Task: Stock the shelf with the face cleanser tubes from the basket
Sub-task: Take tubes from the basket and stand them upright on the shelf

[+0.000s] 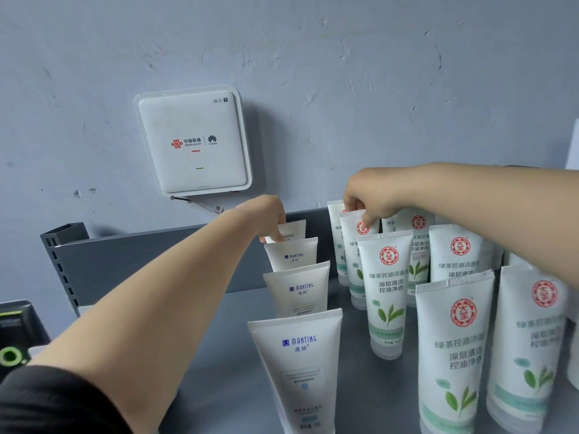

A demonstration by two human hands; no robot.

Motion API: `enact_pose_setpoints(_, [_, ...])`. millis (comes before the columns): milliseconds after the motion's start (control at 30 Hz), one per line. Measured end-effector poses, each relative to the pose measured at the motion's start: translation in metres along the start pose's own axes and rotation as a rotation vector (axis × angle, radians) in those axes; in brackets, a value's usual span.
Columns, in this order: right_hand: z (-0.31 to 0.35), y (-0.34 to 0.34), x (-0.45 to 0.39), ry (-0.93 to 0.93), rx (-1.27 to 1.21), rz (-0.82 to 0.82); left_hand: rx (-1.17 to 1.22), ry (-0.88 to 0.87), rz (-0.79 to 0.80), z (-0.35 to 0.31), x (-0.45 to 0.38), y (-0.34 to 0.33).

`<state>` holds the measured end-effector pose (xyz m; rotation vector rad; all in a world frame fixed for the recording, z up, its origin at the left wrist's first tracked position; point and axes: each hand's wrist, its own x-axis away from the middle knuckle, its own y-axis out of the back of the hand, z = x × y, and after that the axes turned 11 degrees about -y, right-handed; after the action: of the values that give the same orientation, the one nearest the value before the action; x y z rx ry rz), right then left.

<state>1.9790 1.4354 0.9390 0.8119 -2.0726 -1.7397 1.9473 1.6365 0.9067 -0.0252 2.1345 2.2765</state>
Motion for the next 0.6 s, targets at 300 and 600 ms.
enact_pose_setpoints(300, [0.003, -0.003, 0.002, -0.003, 0.066, -0.021, -0.007, -0.007, -0.007, -0.001, 0.001, 0.0])
enact_pose_setpoints(600, [-0.029, 0.035, 0.046, 0.029, -0.125, -0.217, 0.187, -0.017, -0.421, -0.039, 0.05, 0.042])
